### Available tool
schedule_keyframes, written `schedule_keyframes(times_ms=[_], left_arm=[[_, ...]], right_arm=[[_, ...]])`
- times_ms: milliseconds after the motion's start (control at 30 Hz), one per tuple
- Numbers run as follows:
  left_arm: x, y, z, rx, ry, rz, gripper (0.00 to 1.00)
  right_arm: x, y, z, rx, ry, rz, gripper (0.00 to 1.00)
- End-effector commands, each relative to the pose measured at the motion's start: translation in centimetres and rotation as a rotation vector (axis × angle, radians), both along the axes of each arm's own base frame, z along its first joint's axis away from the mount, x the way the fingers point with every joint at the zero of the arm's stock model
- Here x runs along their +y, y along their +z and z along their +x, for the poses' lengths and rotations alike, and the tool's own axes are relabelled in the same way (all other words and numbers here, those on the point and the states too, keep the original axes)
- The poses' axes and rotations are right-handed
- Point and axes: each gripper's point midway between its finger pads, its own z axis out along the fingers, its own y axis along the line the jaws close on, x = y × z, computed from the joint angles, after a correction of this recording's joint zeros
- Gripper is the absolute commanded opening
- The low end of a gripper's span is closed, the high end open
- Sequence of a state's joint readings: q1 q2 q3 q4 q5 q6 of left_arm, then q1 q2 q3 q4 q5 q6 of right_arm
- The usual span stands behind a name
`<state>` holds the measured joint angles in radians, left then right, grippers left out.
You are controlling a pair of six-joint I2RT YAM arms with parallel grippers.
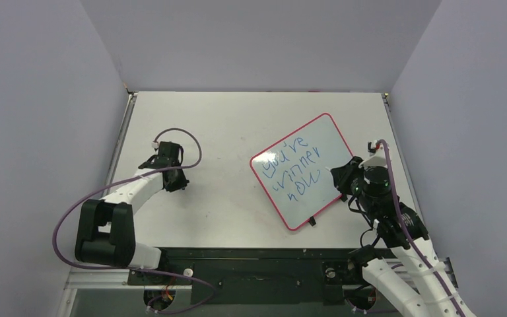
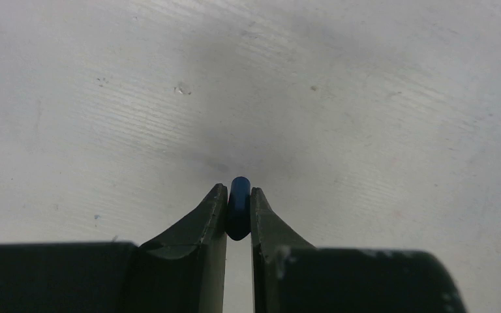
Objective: Write a sentence on the whiteboard
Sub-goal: Pick up the pen cap from the center of the board, then insert the whiteboard marker without the cap into the pen cap.
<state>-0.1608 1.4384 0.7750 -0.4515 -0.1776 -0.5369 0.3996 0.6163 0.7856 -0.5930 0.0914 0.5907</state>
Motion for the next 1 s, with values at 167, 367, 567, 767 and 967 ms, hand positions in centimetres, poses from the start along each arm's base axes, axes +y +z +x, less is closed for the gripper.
schedule_keyframes(times_ms=[167, 367, 567, 767, 967], left_arm=[[-4.2, 12.1, 5.6, -0.347, -0.149, -0.197, 0.00], [-10.5, 20.1, 6.2, -0.509, -0.375, -0.499, 0.00], [-16.0, 28.7, 4.5, -0.705, -0.572, -0.807, 0.00], [-21.0, 34.6, 1.3, -0.790, -0.812, -1.062, 0.00], [-24.7, 37.3, -2.1, -0.810, -1.028, -1.266, 0.00]], right_arm=[[0.5, 5.5, -0.3, -0.136, 0.042, 0.057, 0.00], [3.2, 9.6, -0.8, -0.245, 0.184, 0.150, 0.00], [6.9, 14.2, -1.8, -0.357, 0.385, 0.294, 0.00], [10.1, 17.6, -3.0, -0.427, 0.580, 0.429, 0.00], [12.0, 19.4, -3.4, -0.456, 0.707, 0.516, 0.00]])
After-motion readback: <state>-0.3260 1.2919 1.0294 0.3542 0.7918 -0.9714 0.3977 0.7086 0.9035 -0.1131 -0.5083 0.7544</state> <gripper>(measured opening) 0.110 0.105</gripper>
